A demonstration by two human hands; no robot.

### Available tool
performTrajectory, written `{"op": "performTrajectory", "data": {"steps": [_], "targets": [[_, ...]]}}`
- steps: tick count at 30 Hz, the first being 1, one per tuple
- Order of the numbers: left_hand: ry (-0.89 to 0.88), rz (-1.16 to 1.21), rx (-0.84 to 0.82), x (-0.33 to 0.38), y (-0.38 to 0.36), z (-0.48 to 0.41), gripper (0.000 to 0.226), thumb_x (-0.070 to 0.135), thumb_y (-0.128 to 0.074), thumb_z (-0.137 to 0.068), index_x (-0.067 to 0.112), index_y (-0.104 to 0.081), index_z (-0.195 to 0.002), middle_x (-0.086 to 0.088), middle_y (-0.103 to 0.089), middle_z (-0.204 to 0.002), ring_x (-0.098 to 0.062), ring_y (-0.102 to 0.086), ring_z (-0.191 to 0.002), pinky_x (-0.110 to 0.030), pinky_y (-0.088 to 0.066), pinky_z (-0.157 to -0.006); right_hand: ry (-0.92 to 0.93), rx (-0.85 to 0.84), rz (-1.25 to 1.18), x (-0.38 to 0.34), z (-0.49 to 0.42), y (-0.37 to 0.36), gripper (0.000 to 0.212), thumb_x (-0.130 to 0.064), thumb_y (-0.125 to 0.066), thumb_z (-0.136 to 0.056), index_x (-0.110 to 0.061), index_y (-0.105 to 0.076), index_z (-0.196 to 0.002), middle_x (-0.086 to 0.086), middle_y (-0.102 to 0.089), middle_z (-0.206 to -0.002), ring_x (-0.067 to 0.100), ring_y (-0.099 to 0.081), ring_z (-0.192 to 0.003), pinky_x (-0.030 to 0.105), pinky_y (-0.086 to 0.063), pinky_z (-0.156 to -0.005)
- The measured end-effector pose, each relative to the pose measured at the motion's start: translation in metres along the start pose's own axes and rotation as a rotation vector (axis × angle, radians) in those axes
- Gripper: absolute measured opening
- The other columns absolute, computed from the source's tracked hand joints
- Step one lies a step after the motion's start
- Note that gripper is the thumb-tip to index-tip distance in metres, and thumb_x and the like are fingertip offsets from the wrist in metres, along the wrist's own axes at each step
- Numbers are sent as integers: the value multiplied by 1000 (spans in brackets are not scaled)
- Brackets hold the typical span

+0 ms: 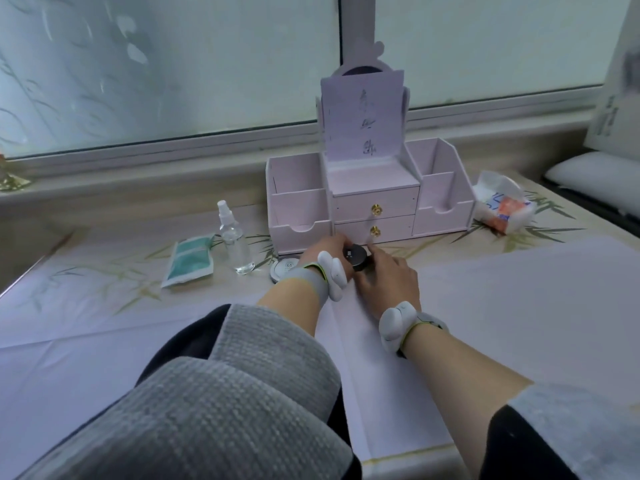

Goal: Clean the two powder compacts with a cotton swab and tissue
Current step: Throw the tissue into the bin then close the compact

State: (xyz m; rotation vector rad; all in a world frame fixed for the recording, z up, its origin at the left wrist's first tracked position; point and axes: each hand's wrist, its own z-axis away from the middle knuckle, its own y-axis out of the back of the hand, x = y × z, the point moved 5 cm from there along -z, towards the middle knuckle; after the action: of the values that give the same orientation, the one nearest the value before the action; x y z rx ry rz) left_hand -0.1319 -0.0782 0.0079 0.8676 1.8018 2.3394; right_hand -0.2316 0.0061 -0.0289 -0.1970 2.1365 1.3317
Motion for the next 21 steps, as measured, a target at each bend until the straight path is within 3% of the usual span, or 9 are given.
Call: {"op": "performTrajectory", "data": {"steps": [6, 12, 21], "targets": [[-80, -160, 82, 3, 11, 12, 35, 32, -61, -78, 28, -60, -112, 1, -66, -101, -27, -62, -90, -34, -55, -82, -28, -45, -21, 6, 0, -2, 55, -37, -56, -88, -33, -42, -141, -1, -66, -117, 27, -49, -119, 34, -32, -96], [-137, -305, 69, 5, 20, 22, 29, 30, -60, -74, 29, -66, -102, 4, -67, -96, -24, -63, -89, -32, -56, -78, -32, -79, -5, 4, 1, -2, 59, -39, -58, -87, -32, -41, -143, -5, -61, -131, 20, -40, -131, 32, -23, -106], [-184, -345, -10, 8, 23, 20, 33, 34, -66, -70, 26, -68, -103, -1, -68, -97, -27, -65, -91, -31, -56, -78, -9, -85, 1, 0, 4, 2, 57, -42, -59, -88, -34, -43, -142, -2, -59, -134, 20, -40, -132, 31, -24, -108]]}}
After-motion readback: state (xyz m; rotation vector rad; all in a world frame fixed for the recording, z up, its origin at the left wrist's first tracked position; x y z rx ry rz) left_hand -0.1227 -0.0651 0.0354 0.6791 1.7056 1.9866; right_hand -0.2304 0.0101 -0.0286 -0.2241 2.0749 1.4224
